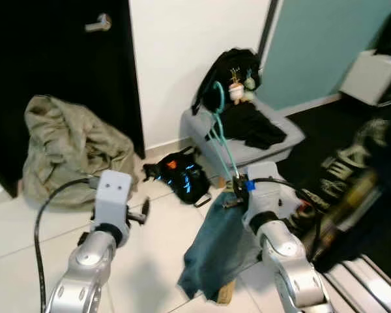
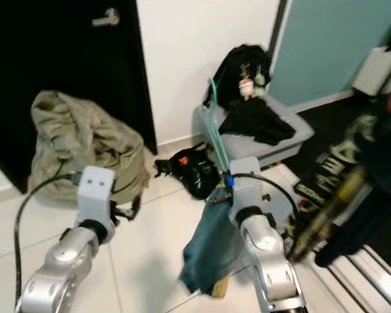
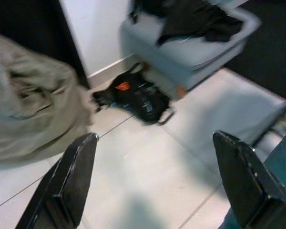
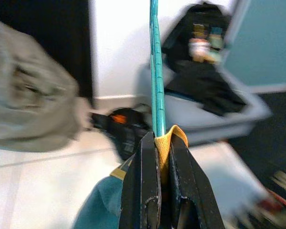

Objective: Hang hanger

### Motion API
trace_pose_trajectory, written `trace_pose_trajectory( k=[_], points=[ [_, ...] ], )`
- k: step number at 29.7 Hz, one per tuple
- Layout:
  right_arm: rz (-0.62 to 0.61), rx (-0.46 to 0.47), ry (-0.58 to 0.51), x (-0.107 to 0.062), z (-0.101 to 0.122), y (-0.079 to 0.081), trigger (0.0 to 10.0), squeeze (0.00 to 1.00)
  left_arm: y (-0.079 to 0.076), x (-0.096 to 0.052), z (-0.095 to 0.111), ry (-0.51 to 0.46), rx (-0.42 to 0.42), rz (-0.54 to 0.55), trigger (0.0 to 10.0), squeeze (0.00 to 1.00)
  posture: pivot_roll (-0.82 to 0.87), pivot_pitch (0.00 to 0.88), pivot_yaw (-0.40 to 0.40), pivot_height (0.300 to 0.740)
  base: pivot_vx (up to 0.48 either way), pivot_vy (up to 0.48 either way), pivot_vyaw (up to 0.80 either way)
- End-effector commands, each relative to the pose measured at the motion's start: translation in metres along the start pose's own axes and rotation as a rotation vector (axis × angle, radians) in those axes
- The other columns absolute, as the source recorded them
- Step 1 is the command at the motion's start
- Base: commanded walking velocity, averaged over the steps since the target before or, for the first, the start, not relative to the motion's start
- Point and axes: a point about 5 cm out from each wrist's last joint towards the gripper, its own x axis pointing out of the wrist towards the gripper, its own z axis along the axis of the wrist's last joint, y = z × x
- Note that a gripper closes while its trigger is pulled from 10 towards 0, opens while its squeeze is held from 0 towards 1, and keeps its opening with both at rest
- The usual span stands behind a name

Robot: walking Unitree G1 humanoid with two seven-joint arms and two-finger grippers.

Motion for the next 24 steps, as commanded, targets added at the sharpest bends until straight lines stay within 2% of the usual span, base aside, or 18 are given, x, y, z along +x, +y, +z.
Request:
trace_pose_trajectory(
  k=[1, 4, 24],
  points=[
    [0.011, 0.012, 0.007, -0.0011, -0.0019, 0.0037, 10.0, 0.00, 0.0014, -0.0027, -0.0077, 0.032, -0.006, 0.007, 10.0, 0.00, -0.06, 0.191, -0.073, 0.740, 0.000, 0.000, 0.00],
    [0.012, 0.014, 0.010, -0.0010, -0.0022, 0.0037, 10.0, 0.00, 0.0010, -0.0025, -0.0083, 0.036, -0.004, 0.006, 10.0, 0.00, -0.06, 0.190, -0.073, 0.740, 0.000, 0.000, -0.34],
    [0.013, 0.023, 0.002, -0.0009, -0.0005, 0.0033, 10.0, 0.00, -0.0011, -0.0023, -0.0084, 0.037, -0.006, -0.004, 10.0, 0.00, -0.06, 0.194, -0.075, 0.740, 0.000, 0.000, -0.80]
  ],
)
